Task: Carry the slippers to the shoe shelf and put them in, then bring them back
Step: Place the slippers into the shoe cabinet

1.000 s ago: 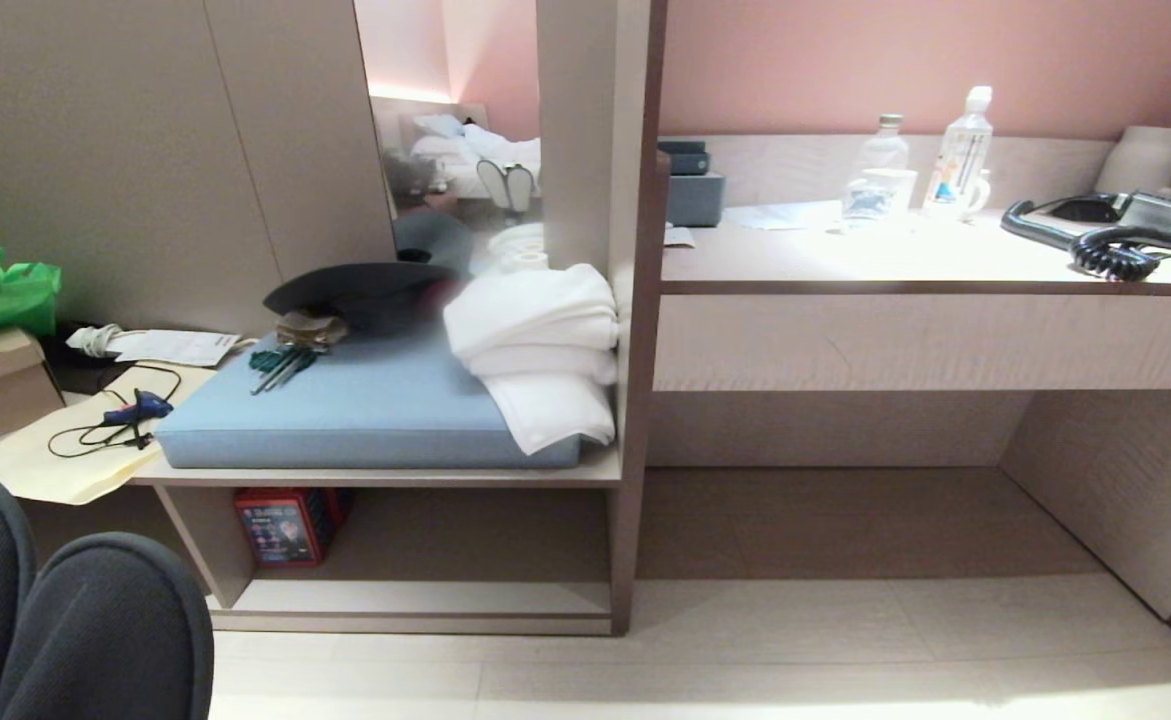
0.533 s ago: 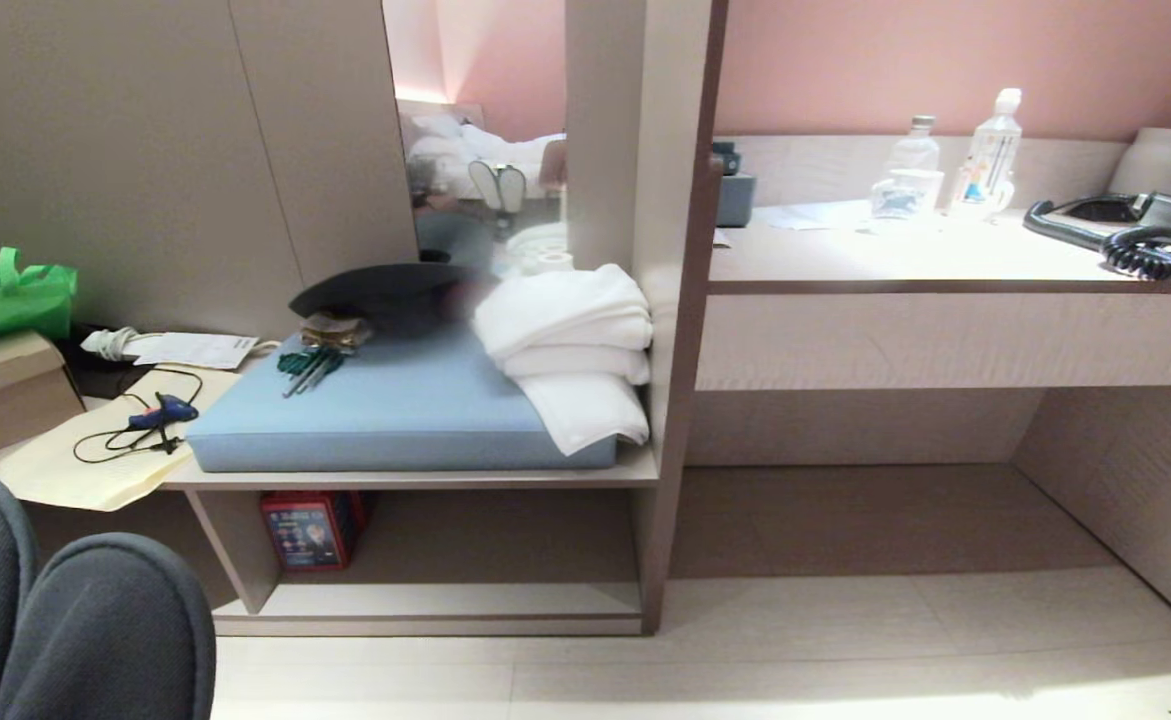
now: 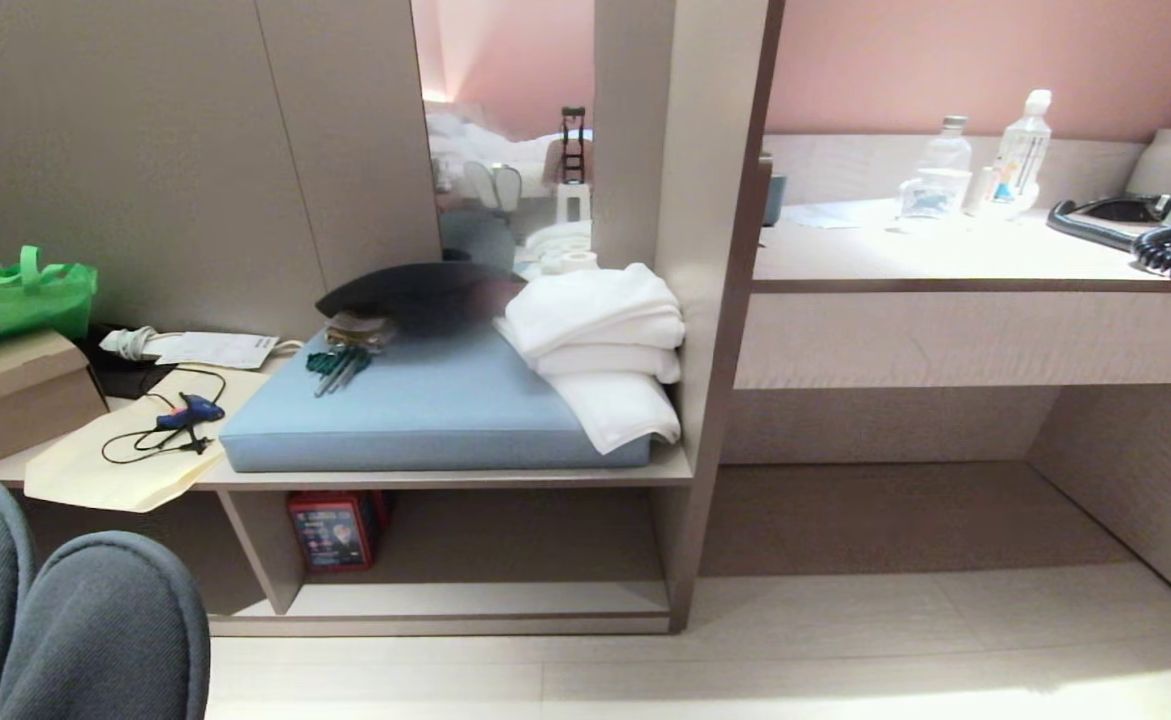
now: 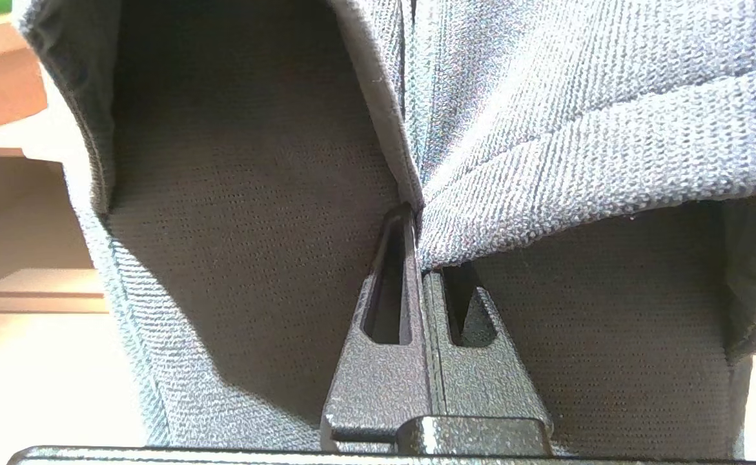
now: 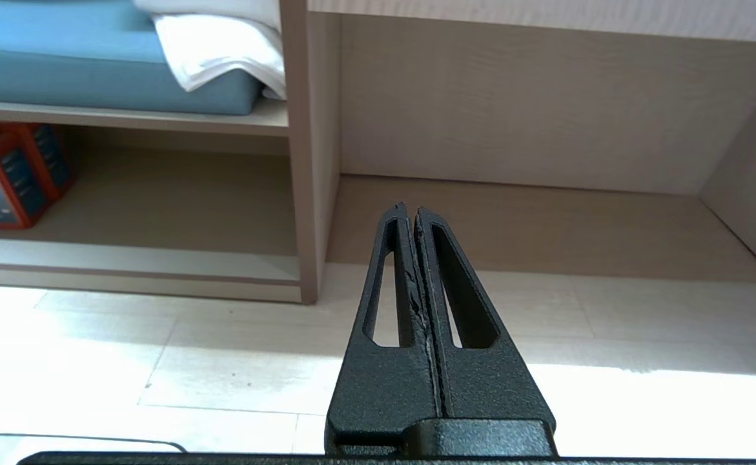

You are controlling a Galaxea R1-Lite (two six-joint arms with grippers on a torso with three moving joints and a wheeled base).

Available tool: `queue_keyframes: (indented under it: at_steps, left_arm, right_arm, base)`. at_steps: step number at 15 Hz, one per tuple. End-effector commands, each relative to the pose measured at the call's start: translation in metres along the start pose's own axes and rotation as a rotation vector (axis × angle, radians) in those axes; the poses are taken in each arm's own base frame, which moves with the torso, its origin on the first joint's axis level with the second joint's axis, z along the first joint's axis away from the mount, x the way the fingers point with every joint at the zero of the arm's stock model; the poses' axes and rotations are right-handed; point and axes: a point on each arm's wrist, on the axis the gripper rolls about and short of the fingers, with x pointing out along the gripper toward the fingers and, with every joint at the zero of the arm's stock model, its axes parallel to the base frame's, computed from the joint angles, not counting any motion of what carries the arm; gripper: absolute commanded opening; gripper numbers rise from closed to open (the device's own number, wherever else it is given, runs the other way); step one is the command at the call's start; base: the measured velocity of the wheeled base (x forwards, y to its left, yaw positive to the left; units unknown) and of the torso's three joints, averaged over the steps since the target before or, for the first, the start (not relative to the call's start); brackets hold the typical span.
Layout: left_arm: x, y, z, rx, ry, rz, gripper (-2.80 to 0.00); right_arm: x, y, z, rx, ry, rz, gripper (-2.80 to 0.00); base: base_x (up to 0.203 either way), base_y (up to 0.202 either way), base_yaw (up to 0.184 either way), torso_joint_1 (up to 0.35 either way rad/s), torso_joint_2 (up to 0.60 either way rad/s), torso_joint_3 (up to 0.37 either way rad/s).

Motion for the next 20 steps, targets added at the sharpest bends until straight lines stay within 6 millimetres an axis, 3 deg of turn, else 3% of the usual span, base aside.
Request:
queue_keyframes:
  at_steps: [1, 15, 20]
  left_arm:
    - [0.0006, 0.0000, -0.0020, -0.001, 0.008, 0.001, -2.80]
    - [0.0006, 0.0000, -0.0022, 0.001, 0.009, 0.001, -2.80]
    - [0.0005, 0.0001, -0.0027, 0.003, 0.017, 0.002, -2.80]
  right_arm:
    - [0.0001, 0.0000, 0.0000, 0.000, 0.002, -0.001, -2.80]
    - [0.0001, 0.0000, 0.0000, 0.000, 0.002, 0.000, -2.80]
    - [0.0001, 0.0000, 0.0000, -0.002, 0.002, 0.000, -2.80]
  base:
    - [0.000, 0.000, 0.000, 0.000, 0.00, 0.000]
    - [0.000, 0.000, 0.000, 0.000, 0.00, -0.002]
    - [0.000, 0.000, 0.000, 0.002, 0.00, -0.152]
